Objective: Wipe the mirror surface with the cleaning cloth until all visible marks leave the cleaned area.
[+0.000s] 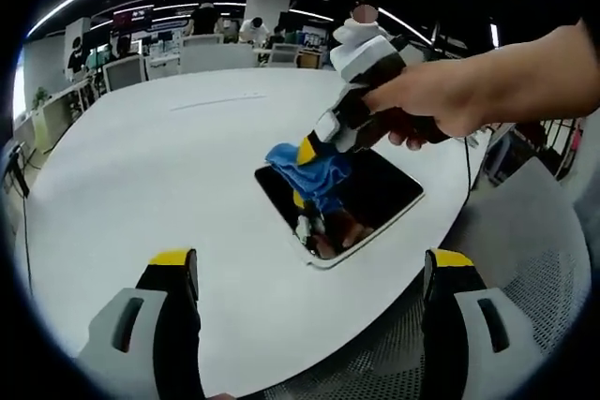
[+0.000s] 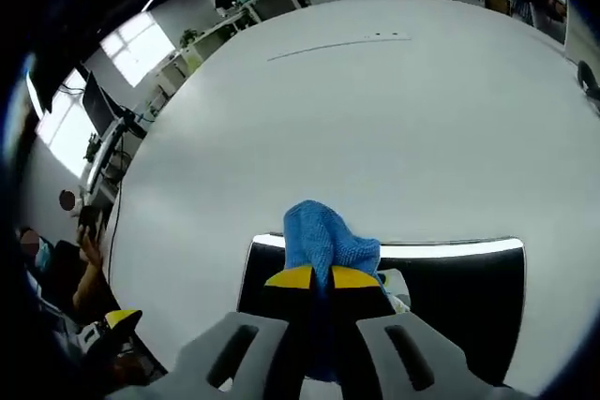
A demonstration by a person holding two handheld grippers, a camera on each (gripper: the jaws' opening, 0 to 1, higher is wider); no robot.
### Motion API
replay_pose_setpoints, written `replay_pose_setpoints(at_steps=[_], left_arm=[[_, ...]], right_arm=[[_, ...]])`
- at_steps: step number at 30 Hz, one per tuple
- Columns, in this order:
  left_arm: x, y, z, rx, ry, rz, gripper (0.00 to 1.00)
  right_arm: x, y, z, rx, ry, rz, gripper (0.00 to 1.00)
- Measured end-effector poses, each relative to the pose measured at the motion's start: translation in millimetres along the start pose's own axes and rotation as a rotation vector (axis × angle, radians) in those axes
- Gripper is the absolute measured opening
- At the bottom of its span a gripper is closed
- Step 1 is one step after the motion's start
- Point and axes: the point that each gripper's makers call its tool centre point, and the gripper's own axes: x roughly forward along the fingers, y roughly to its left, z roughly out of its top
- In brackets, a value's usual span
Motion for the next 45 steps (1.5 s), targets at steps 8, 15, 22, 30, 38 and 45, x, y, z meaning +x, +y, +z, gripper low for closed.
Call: replay_pose_setpoints(at_steps=[8,15,22,30,38,45], left_arm=[[1.1,-3.0,0.0,-0.013,-0.003,-0.018,0.99],[1.6,-3.6,-0.9,-0.015,0.003,-0.020,0.99],[3.0,-4.1,-0.9,-0.019,0.003,-0.024,0.99],[2.5,-1.2,0.8,-0.023,-0.009,-0.011,0.99],[1.2,2.8,4.0,-0.037,-0.034,0.006,0.99],[0.3,4.8,6.0,-0.046,-0.047,0.015,0.99]], right_arm=[[9.5,24.9,3.0,-0.060,0.016,0.013,0.00],[9.5,27.1,2.8,-0.047,0.003,0.055,0.00],[4.1,29.2,-2.7,-0.049,0.021,0.066,0.00],[-2.4,32.6,-15.8,-0.090,0.035,0.063,0.00],[-7.2,35.6,-25.9,-0.091,0.038,0.076,0.00],[-10.3,39.9,-34.6,-0.108,0.063,0.079,0.00]])
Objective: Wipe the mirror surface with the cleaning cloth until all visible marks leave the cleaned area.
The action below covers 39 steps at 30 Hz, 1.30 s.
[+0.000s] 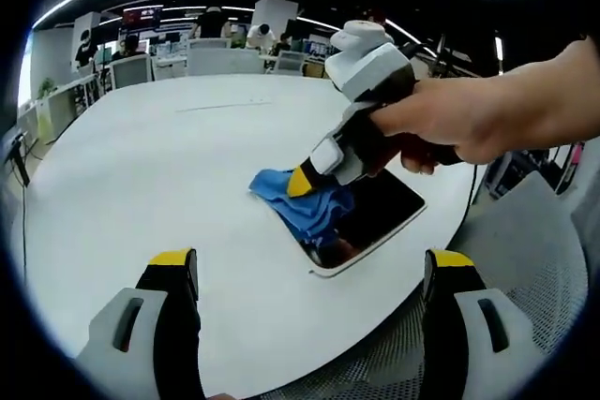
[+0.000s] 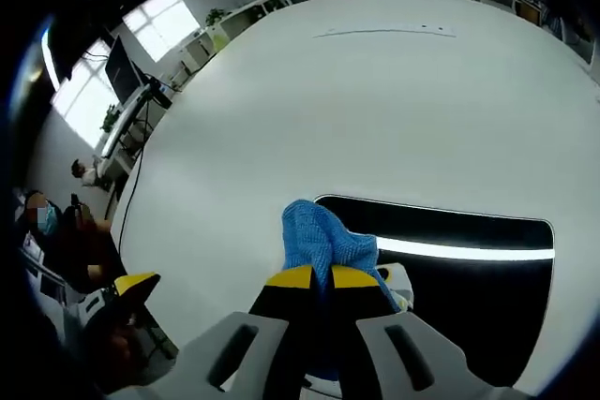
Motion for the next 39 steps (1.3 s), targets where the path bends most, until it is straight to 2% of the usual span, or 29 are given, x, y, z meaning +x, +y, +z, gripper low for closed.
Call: replay_pose_setpoints(at_steps=[2,9,19,22,26,39], left_arm=[[-0.3,-0.2,0.2,0.001,0.002,0.001,0.99],[-0.1,-0.8,-0.5,0.005,0.009,-0.001,0.99],[0.7,-2.7,-5.9,0.018,0.034,-0.014,0.99],[0.8,-4.4,-7.5,0.030,0.046,-0.019,0.99],[2.6,-7.9,-12.5,0.059,0.078,-0.033,0.99],[1.3,-7.6,-11.2,0.053,0.075,-0.028,0.99]], right_arm=[[-0.4,-0.4,-1.0,-0.028,-0.005,-0.007,0.00],[-0.2,-0.6,-0.7,-0.031,-0.022,-0.019,0.00],[-2.0,-6.1,-0.6,-0.060,-0.031,-0.004,0.00],[-2.7,-7.4,-1.5,-0.067,-0.037,0.028,0.00],[-7.3,-17.8,-3.2,-0.031,-0.034,0.026,0.00],[-24.2,-53.5,-11.0,-0.012,-0.038,0.011,0.00]])
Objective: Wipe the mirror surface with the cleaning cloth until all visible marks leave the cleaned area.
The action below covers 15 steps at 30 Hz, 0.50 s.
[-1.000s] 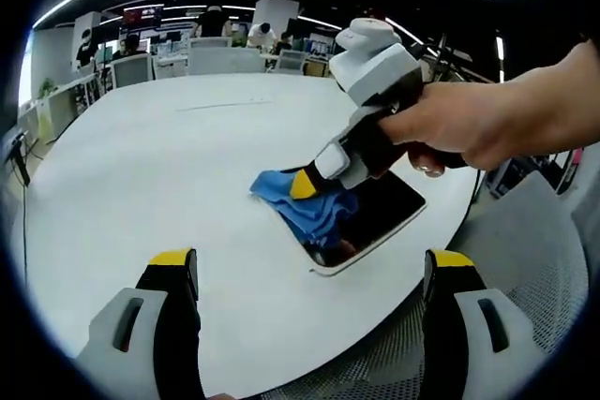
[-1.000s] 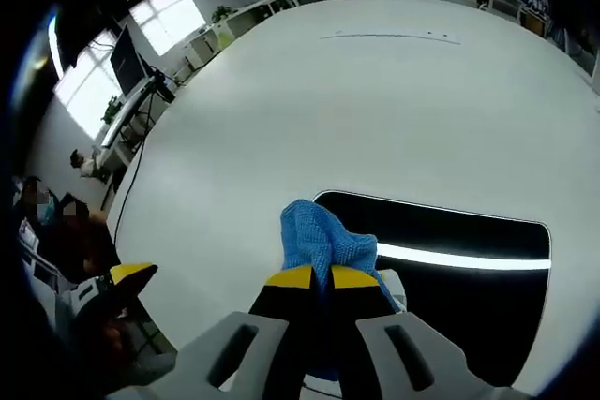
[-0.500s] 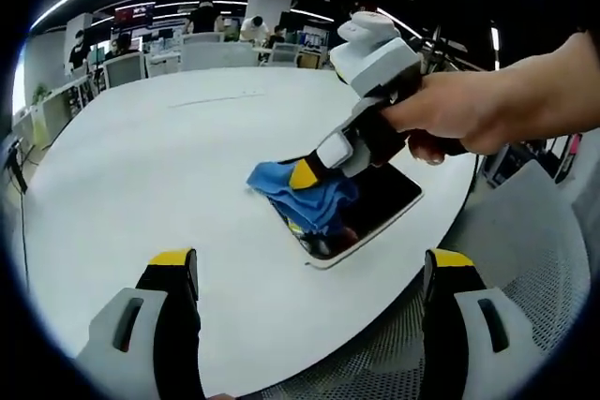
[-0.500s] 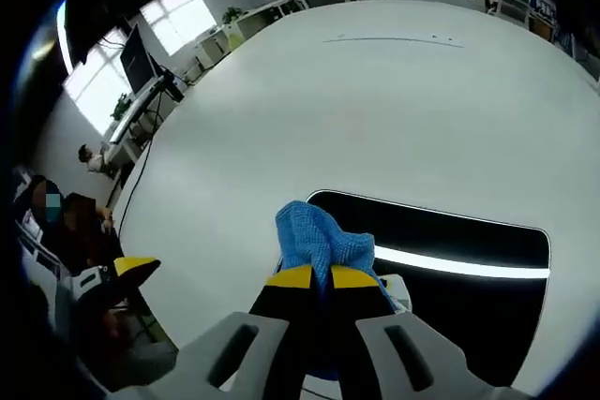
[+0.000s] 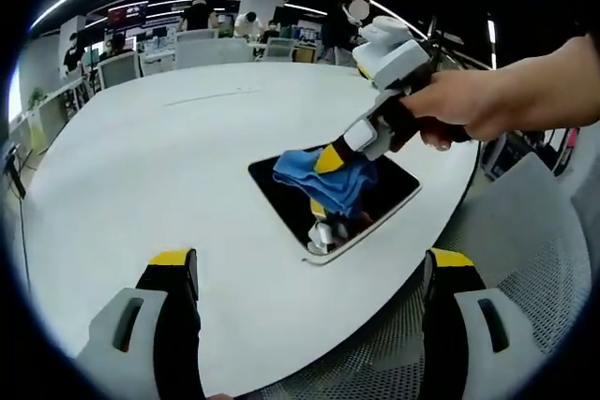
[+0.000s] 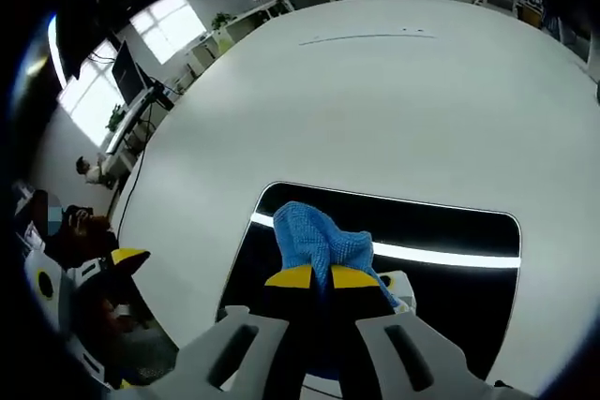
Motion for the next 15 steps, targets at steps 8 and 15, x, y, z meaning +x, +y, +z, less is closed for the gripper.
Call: replay_pose_setpoints(at_steps=[8,15], left_arm=[[-1.0,1.7,2.6,-0.005,-0.014,0.008,0.99],[-0.9,1.7,2.6,-0.009,-0.014,0.007,0.99]], right_arm=[[-10.6,-24.1,-4.1,0.013,0.004,-0.008,0.00],[-18.2,-38.8,-7.6,0.018,0.001,-0.016,0.00]])
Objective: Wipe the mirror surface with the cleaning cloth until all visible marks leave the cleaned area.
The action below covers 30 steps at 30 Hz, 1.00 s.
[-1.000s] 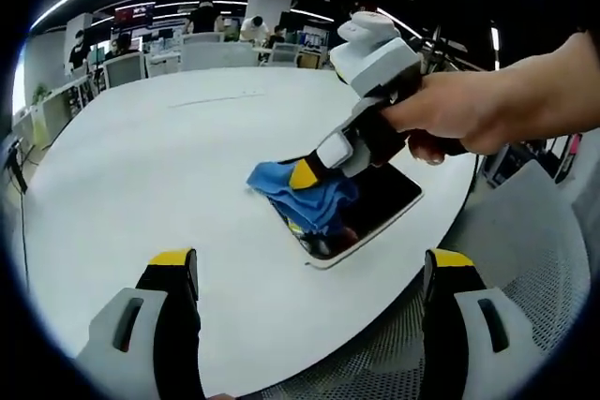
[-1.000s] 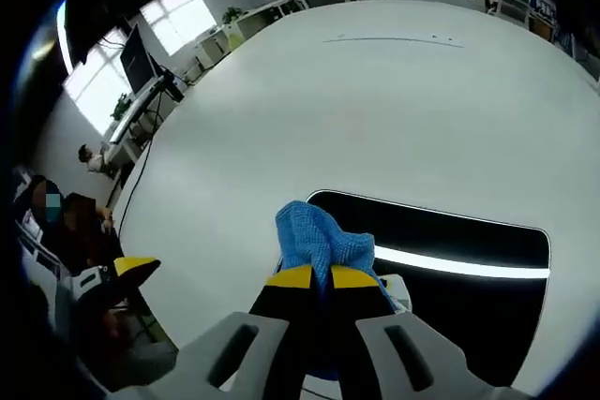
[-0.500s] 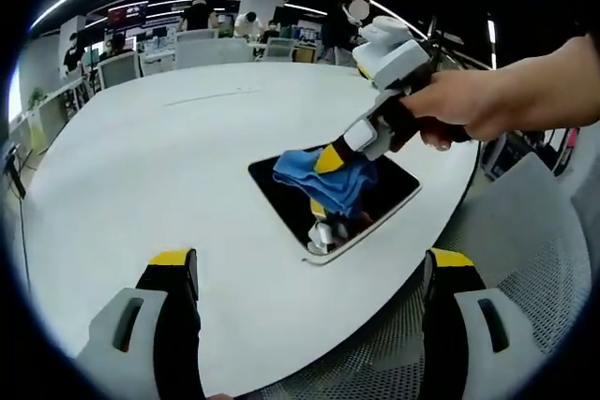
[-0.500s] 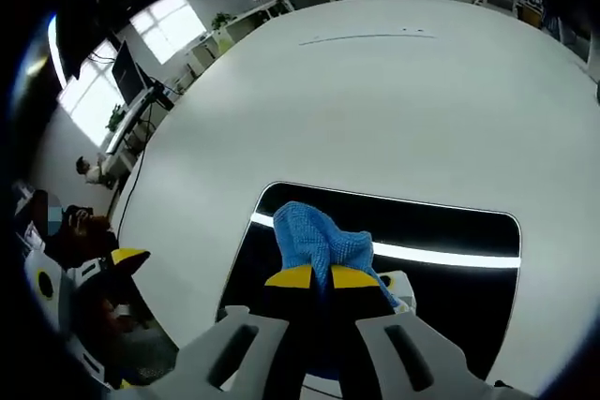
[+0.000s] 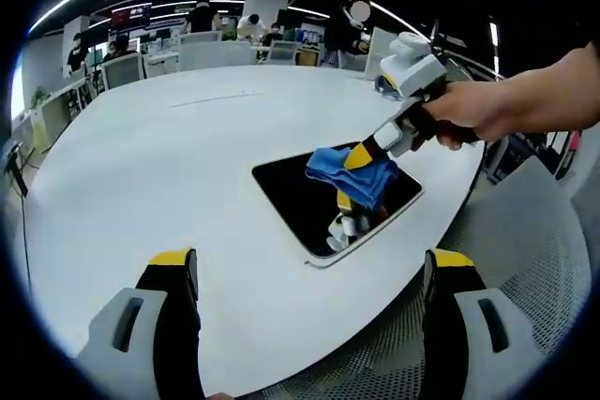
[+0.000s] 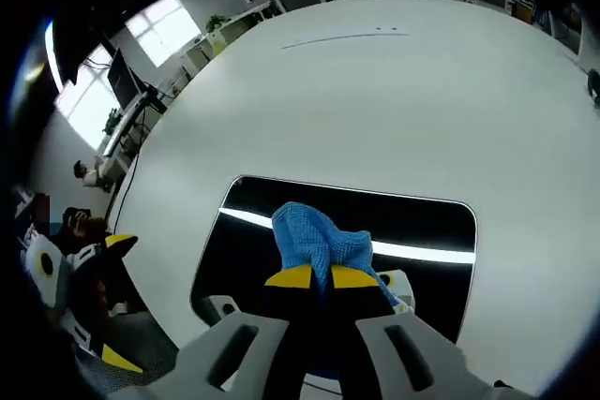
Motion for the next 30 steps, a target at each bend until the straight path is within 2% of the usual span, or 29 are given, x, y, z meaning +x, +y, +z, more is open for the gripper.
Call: replay_pose_setpoints(at_steps=[10,15,16,27,30], left_arm=[[0.1,-4.1,4.9,0.005,-0.021,-0.015,0.99],[-1.7,-7.8,6.1,0.049,-0.006,-0.027,0.99],[-2.8,-9.6,10.9,0.052,-0.027,-0.033,0.99],[-5.7,-5.4,28.7,-0.025,-0.087,-0.022,0.99],[-2.8,-5.0,24.6,-0.039,-0.082,-0.005,0.99]], right_arm=[[-12.1,-23.9,-6.3,0.021,0.006,0.005,0.00],[-16.4,-33.5,-8.7,0.017,0.006,-0.006,0.00],[-17.7,-35.4,-9.5,0.017,0.006,-0.009,0.00],[-25.9,-52.4,-13.8,0.035,0.000,-0.030,0.00],[-27.4,-55.9,-14.5,0.043,-0.004,-0.033,0.00]])
